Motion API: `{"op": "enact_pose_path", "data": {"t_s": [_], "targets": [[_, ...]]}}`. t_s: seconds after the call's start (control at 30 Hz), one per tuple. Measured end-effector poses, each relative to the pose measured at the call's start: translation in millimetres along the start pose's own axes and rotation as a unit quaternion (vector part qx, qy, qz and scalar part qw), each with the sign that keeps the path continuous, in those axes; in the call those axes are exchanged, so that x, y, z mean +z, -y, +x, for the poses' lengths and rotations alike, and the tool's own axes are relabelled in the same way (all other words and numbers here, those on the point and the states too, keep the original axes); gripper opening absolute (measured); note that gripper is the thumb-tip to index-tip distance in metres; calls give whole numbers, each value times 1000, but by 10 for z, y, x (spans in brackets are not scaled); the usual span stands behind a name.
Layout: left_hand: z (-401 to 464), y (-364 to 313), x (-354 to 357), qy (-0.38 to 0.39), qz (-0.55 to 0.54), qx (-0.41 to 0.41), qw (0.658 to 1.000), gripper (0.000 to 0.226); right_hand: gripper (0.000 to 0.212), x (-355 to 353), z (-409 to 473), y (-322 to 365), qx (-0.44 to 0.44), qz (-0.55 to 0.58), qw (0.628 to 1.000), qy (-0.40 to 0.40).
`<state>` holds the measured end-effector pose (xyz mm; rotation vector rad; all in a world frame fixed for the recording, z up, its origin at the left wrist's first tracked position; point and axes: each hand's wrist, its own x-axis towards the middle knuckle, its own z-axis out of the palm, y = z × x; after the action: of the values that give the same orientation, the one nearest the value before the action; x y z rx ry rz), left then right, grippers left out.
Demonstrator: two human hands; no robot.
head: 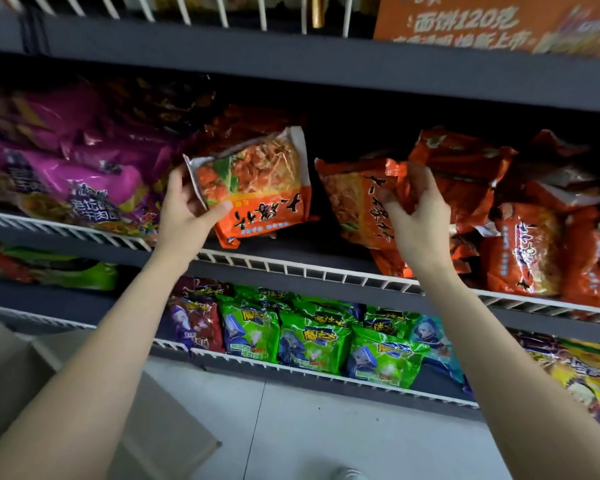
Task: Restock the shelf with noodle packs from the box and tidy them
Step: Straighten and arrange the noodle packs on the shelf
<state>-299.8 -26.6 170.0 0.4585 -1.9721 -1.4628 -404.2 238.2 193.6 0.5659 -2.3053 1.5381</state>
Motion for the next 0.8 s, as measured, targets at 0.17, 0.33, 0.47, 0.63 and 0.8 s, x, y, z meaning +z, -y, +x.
{"op": "enact_pose_path", "data": {"t_s": [0.17,0.33,0.47,0.63,0.8], "targets": [[-100,-59,-292,-98,-14,26,995,65,38,228,86,285,-108,-65,988,88],[-333,18,-645,-187,98,66,975,67,40,895,292,627,-206,-174,940,211],[-408,114,-819,-204,153,52,966,61,41,1466,276,729,-273,-276,888,248],[-442,98,-831,-232,153,89,956,55,60,1318,63,447,-250,-330,891,188],[-555,8,-876,-279,106,118,947,54,79,1232,-63,319,-206,-365,889,185]]}}
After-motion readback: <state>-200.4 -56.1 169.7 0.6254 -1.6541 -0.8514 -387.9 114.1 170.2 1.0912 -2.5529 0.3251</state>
